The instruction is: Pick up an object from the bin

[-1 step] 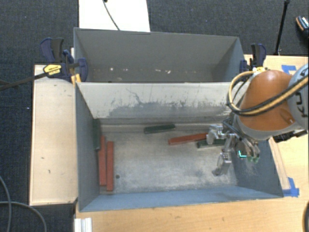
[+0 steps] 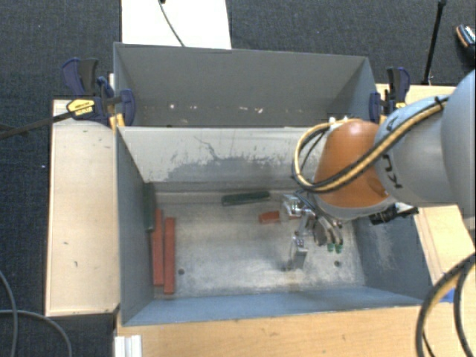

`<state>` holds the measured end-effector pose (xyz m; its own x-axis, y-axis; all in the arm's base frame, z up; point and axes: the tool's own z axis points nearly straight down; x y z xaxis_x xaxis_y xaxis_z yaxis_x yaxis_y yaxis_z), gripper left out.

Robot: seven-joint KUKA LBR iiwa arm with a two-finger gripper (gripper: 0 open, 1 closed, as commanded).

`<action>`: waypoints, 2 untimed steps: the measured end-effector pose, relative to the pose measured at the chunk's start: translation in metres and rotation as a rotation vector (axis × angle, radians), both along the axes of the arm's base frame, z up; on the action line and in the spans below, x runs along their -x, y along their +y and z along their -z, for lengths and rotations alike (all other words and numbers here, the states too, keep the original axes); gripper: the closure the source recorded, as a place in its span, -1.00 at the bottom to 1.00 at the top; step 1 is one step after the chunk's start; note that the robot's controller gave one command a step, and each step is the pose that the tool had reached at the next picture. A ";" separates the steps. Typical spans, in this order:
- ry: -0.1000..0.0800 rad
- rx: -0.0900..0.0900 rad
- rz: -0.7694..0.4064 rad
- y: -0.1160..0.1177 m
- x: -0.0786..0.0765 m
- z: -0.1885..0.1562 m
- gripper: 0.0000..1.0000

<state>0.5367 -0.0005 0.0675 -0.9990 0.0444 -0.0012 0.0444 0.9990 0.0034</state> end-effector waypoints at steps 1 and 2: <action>-0.003 0.001 0.239 0.041 -0.053 -0.004 -1.00; -0.003 0.002 0.324 0.022 -0.055 -0.003 -1.00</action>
Offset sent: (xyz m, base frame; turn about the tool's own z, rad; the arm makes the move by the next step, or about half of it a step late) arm 0.0514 0.0396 0.0025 0.2400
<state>0.5917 0.0212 0.0706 -0.9329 0.3602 -0.0047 0.3602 0.9329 0.0023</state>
